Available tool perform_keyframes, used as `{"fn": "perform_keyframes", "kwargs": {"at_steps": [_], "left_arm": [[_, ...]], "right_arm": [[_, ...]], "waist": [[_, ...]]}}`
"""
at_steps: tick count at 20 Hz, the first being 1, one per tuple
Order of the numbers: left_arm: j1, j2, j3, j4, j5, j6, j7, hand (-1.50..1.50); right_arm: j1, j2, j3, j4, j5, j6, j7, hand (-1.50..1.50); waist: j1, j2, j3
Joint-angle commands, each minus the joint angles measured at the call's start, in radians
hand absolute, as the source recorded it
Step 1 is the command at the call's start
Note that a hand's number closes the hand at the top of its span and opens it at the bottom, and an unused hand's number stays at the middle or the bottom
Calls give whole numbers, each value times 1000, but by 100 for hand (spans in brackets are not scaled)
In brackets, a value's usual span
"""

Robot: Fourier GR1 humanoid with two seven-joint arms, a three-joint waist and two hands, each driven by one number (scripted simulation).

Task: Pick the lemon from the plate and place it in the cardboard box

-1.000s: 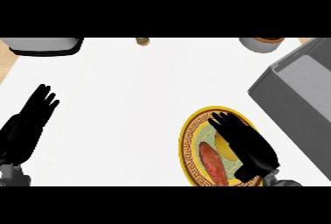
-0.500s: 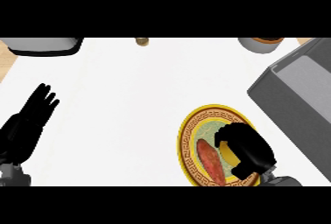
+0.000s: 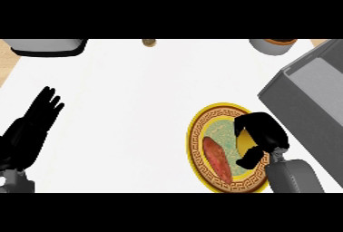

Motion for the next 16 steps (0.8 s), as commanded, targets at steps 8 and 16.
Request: {"fn": "perform_keyframes", "kwargs": {"at_steps": [8,16], "left_arm": [[-21,-33,-30,0,-30,28,13,0],[27,15,36,2,19,-28,-13,0]], "right_arm": [[-189,-18,-126,74,-5,50,170,150],[-219,-27,-125,-343,-51,196,244,150]], "waist": [[-7,-3,3],[-13,-9,2]]}}
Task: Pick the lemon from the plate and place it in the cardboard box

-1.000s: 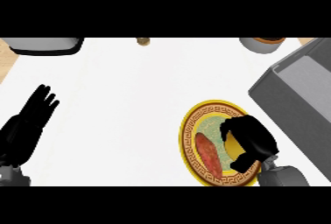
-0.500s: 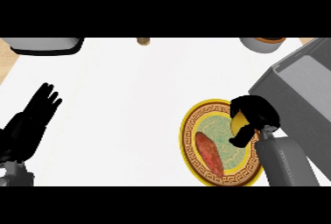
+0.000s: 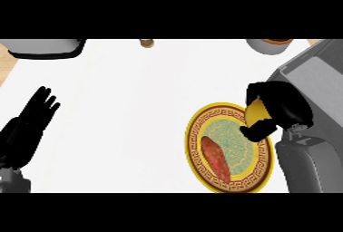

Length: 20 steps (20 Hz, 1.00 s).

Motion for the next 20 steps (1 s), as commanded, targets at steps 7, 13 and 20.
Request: {"fn": "perform_keyframes", "kwargs": {"at_steps": [7,13,20], "left_arm": [[19,-33,-33,11,-45,11,-47,0],[28,-36,-37,-101,-13,32,56,0],[9,-34,-32,-15,-36,17,-4,0]], "right_arm": [[-140,23,-102,-368,-14,86,213,150],[-229,-102,-267,-346,-39,117,246,150],[-270,-239,-377,-172,-104,60,176,150]], "waist": [[-1,0,0],[8,1,0],[8,4,0]]}}
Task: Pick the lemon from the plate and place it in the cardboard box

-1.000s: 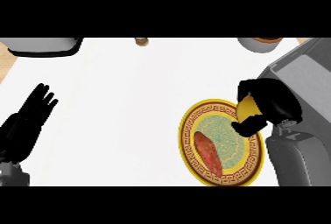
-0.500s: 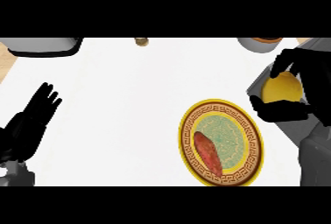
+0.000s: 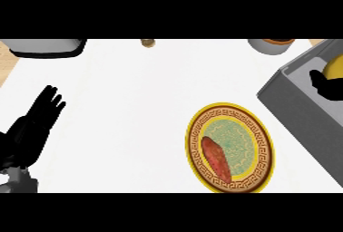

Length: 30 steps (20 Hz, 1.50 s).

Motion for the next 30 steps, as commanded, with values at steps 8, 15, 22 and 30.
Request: {"fn": "perform_keyframes", "kwargs": {"at_steps": [8,15,22,30], "left_arm": [[31,9,11,20,5,-41,-34,0],[93,-30,-25,-147,1,0,47,0],[-26,33,50,-6,42,-24,33,0],[40,-3,10,-16,19,-44,-10,0]], "right_arm": [[-41,-198,-92,373,-56,-198,-217,150],[18,-189,-76,609,-33,-409,-343,150],[31,-224,-138,817,-128,-341,-405,150],[27,-262,-160,1049,-166,-434,-537,-150]], "waist": [[7,3,0],[15,2,1],[6,4,1],[9,3,1]]}}
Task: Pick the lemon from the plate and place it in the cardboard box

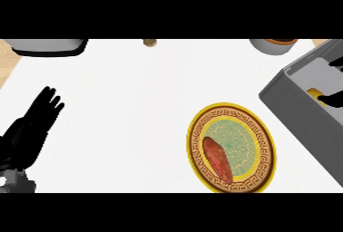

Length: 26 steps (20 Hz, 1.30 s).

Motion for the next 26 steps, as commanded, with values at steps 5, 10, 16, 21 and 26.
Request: {"fn": "perform_keyframes", "kwargs": {"at_steps": [5,10,16,21,26], "left_arm": [[18,-2,0,-43,19,-4,32,0],[48,-9,9,8,-5,-10,-36,0],[28,-15,-6,-24,-15,12,-1,0],[6,25,30,10,4,-16,-6,0],[-58,24,25,29,-1,12,30,0]], "right_arm": [[-35,35,-114,51,-160,-137,-135,-150],[-50,35,-294,-5,-366,-118,-124,-150],[19,-50,-419,0,-531,-45,-142,-150],[38,-191,-471,112,-622,21,-161,-150],[141,-289,-483,243,-672,122,-335,-150]], "waist": [[2,-3,1],[-17,-8,-1],[-16,-6,-1],[-8,-2,0],[-9,-1,1]]}}
